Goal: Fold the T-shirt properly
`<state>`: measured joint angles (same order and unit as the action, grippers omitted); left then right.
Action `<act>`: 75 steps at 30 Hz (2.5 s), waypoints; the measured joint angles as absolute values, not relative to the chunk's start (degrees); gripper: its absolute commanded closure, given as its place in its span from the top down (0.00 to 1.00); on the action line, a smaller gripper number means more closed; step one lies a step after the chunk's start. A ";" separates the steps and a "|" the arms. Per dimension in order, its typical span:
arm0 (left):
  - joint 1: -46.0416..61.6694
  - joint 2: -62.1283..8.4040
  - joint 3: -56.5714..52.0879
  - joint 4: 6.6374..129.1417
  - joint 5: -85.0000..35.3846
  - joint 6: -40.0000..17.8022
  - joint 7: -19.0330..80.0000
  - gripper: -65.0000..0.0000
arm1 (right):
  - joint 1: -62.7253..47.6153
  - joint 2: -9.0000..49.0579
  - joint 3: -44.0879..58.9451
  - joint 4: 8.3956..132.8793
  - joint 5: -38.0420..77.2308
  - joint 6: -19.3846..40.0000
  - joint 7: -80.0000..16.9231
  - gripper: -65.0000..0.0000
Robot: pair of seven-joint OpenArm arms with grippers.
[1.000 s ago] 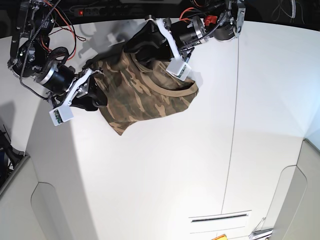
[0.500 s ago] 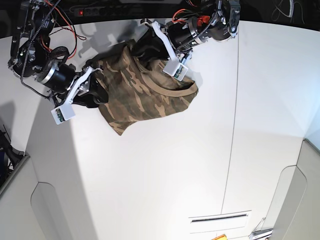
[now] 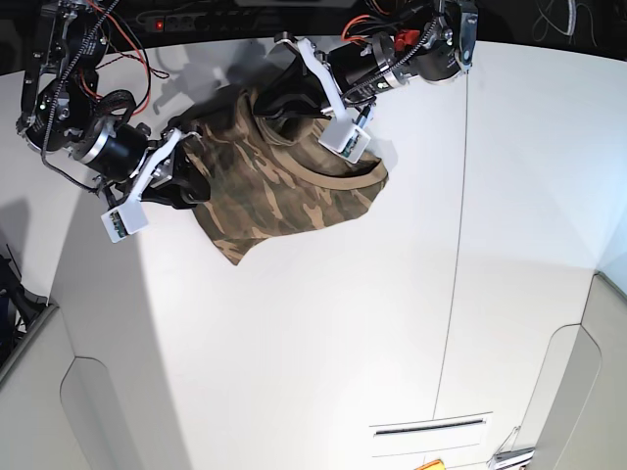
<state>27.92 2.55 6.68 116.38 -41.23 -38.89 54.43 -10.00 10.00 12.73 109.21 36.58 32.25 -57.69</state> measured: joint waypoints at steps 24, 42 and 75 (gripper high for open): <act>34.44 2.55 6.68 119.74 -41.45 -39.05 54.15 0.00 | -0.80 9.98 3.29 83.48 34.94 34.15 -48.84 0.00; 35.38 -1.74 -3.44 119.85 -41.23 -39.07 53.10 0.37 | 1.30 10.17 3.25 82.85 35.97 33.78 -49.82 0.00; 30.48 -2.68 -15.18 119.85 -43.07 -39.09 52.31 0.37 | -8.58 10.61 -16.27 99.11 51.51 34.13 -65.69 0.00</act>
